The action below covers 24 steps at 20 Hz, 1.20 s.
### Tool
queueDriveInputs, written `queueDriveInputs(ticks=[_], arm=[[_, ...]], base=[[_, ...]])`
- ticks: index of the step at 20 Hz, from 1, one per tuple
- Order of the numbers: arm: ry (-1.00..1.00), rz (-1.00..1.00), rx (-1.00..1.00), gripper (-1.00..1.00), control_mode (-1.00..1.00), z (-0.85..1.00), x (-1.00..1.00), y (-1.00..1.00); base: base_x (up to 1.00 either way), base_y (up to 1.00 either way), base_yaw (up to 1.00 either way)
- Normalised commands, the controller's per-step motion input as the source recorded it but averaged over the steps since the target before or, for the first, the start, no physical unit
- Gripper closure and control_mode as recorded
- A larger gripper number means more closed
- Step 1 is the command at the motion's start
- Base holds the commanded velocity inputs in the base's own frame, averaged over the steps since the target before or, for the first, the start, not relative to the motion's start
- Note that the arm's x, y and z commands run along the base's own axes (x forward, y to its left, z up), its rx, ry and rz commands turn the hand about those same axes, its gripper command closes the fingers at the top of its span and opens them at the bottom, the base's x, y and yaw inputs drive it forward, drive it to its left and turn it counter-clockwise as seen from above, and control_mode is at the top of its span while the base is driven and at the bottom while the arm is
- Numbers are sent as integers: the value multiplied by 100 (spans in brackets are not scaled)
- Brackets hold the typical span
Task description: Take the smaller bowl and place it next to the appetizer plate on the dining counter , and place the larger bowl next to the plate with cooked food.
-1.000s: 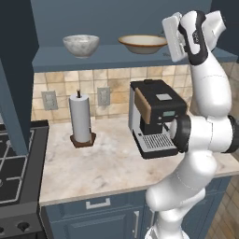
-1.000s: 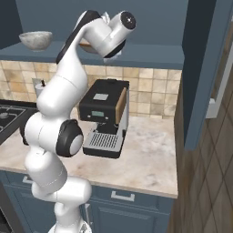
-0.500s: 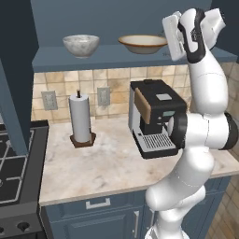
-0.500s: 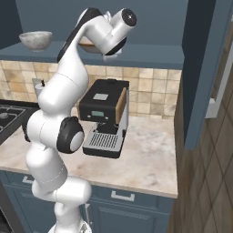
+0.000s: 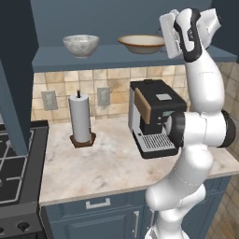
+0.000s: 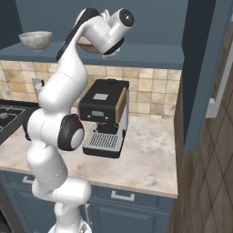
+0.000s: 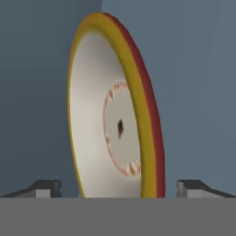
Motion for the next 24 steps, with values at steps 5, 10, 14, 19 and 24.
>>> queueDriveInputs(ticks=[5, 10, 14, 19, 24], arm=[[0, 0, 0, -100, -100, -30, 28, 10], [1, 0, 0, 100, -100, -46, 33, 3], [0, 0, 0, 100, -100, -56, 46, 24], [-1, 0, 1, 100, -100, -54, 29, 12], [-11, 0, 0, 100, -100, -26, -9, -1]], base=[[0, 0, 0], [0, 0, 0], [0, 0, 0], [0, 0, 0], [0, 0, 0]])
